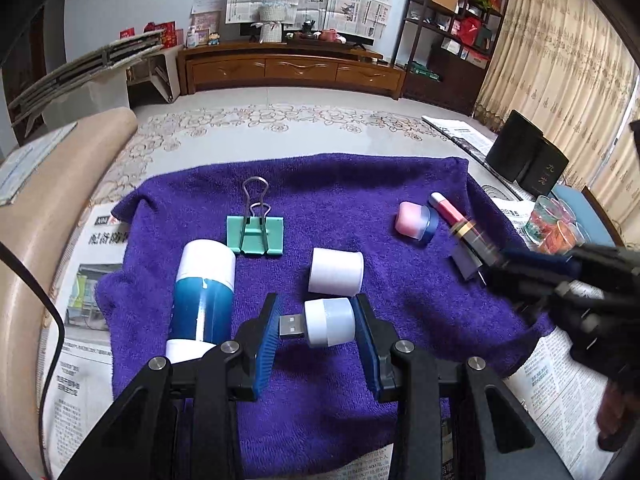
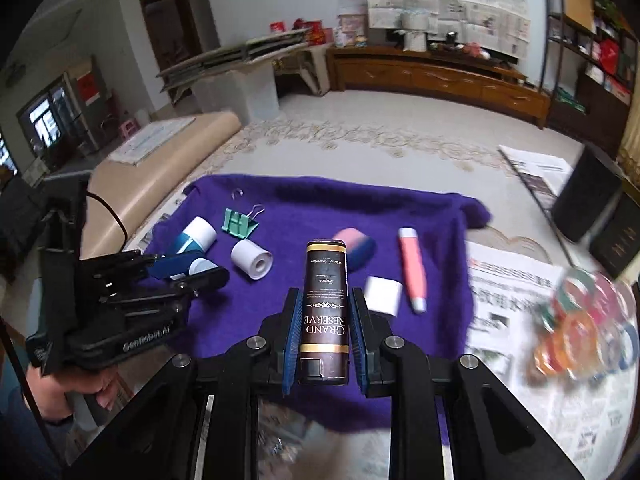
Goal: Organize rigid objects
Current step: 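Place USB light on towel with left tool while right tool lays brown tube there, then open both tools and withdraw them back over the newspaper, then grasp the black Horizon marker on the newspaper with the left tool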
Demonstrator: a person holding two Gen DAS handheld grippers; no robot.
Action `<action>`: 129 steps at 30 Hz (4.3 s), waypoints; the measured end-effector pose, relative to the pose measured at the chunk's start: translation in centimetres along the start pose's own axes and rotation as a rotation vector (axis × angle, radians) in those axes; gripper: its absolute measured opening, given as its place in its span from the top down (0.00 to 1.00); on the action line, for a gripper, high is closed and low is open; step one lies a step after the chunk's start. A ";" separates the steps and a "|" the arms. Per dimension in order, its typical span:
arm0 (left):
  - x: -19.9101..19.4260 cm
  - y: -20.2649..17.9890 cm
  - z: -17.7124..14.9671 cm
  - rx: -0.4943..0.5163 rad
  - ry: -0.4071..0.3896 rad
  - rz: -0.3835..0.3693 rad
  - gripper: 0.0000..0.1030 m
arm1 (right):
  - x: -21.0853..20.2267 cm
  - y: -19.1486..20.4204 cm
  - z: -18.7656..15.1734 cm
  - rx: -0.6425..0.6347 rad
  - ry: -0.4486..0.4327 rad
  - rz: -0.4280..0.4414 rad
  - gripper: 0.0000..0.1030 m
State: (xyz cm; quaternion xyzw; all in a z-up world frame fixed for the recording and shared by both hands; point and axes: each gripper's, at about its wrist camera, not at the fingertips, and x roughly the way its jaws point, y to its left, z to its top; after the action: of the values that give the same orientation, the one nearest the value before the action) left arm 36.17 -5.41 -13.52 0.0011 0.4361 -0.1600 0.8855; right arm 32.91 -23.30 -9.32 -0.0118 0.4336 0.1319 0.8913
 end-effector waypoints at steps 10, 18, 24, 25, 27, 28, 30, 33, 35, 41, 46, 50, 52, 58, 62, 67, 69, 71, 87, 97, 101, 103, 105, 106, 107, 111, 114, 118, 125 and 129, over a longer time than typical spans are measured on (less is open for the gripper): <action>1.6 -0.8 -0.4 0.059 0.042 -0.006 0.67 | 4.9 1.3 -1.4 -0.049 0.136 0.004 0.77; 2.1 -2.1 -0.9 0.156 0.063 0.038 0.67 | 6.1 0.3 -2.6 -0.061 0.169 -0.029 0.77; 2.0 -2.1 -1.1 0.172 0.050 0.031 0.63 | 6.2 0.3 -2.7 -0.087 0.173 -0.035 0.77; 2.1 -2.1 -1.1 0.174 0.049 0.032 0.63 | 6.2 0.2 -2.8 -0.094 0.169 -0.033 0.77; 2.1 -2.1 -1.0 0.174 0.048 0.034 0.58 | 6.2 0.0 -2.9 -0.095 0.163 -0.022 0.77; 2.1 -2.0 -1.0 0.171 0.046 0.039 0.56 | 6.2 -0.1 -2.9 -0.091 0.161 -0.015 0.76; 2.1 -1.7 -1.0 0.161 0.043 0.024 0.53 | 6.0 -0.3 -3.0 -0.077 0.155 0.006 0.76; 2.1 -2.0 -1.2 0.167 0.044 0.011 0.46 | 5.8 -0.7 -3.2 -0.055 0.152 0.042 0.73; 1.7 -2.4 -1.3 0.174 0.026 0.015 0.45 | 5.6 -0.9 -3.3 -0.037 0.150 0.048 0.72; -1.1 -2.7 -1.0 0.153 -0.034 0.004 0.45 | 3.4 -1.0 -3.9 -0.013 0.122 0.048 0.71; -4.2 -3.2 -2.0 0.124 -0.066 -0.035 0.29 | -0.5 -1.2 -4.4 0.025 0.080 0.009 0.65; -6.2 -3.7 -3.7 0.090 -0.067 -0.046 0.14 | -3.9 -1.7 -5.8 0.080 0.050 -0.038 0.52; -7.0 -4.2 -4.8 0.083 -0.061 -0.056 0.07 | -5.2 -1.9 -6.6 0.104 0.042 -0.048 0.44; -8.2 -5.3 -8.3 0.042 -0.025 -0.055 0.00 | -8.4 -2.8 -10.0 0.170 0.000 -0.112 0.02; -7.7 -6.2 -10.1 0.030 0.018 -0.037 0.00 | -9.1 -3.0 -11.9 0.202 0.005 -0.139 0.00; -6.2 -7.1 -11.3 0.055 0.063 0.006 0.00 | -9.4 -3.1 -13.8 0.211 0.008 -0.156 0.00; -5.9 -7.1 -11.3 0.047 0.065 0.007 0.00 | -9.4 -3.2 -14.3 0.209 0.011 -0.154 0.00; -5.5 -7.1 -11.1 0.046 0.069 0.019 0.00 | -9.4 -3.5 -14.8 0.216 0.010 -0.147 0.00; -3.3 -9.2 -11.1 0.093 0.097 0.099 0.04 | -9.2 -5.3 -17.1 0.241 0.043 -0.133 0.00; -4.3 -9.9 -11.2 0.138 0.061 0.061 0.49 | -9.4 -6.5 -17.6 0.267 0.046 -0.152 0.00; -4.6 -9.9 -11.4 0.147 0.054 0.045 0.60 | -9.4 -6.5 -17.6 0.266 0.049 -0.153 0.00; -4.7 -9.8 -11.4 0.148 0.053 0.028 0.66 | -9.3 -6.5 -17.6 0.264 0.055 -0.154 0.00; -4.6 -9.9 -11.4 0.156 0.055 0.027 0.70 | -9.3 -6.4 -17.6 0.260 0.056 -0.153 0.00; -4.7 -10.0 -11.4 0.160 0.057 0.029 0.73 | -9.3 -6.3 -17.7 0.259 0.057 -0.153 0.00; -4.7 -10.2 -11.4 0.162 0.061 0.027 0.79 | -9.2 -6.3 -17.7 0.257 0.059 -0.152 0.00; -4.8 -10.5 -11.6 0.172 0.064 0.021 0.80 | -9.1 -6.2 -17.7 0.254 0.066 -0.154 0.00; -4.9 -10.3 -11.6 0.153 0.064 0.007 0.80 | -9.1 -6.2 -17.7 0.254 0.068 -0.154 0.00; -5.2 -10.0 -11.8 0.145 0.052 0.008 0.80 | -9.1 -6.1 -17.7 0.249 0.066 -0.152 0.00; -6.2 -8.1 -11.8 0.120 0.031 0.016 0.80 | -9.0 -5.1 -17.3 0.217 0.043 -0.122 0.00; -6.7 -6.6 -11.9 0.118 0.025 0.029 0.80 | -8.3 -3.5 -16.6 0.171 0.040 -0.087 0.00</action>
State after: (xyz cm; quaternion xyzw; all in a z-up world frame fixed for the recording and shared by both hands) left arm 21.32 -8.15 -14.82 0.0616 0.4369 -0.1726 0.8806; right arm 16.09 -30.75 -13.55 0.0431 0.4598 0.0553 0.8852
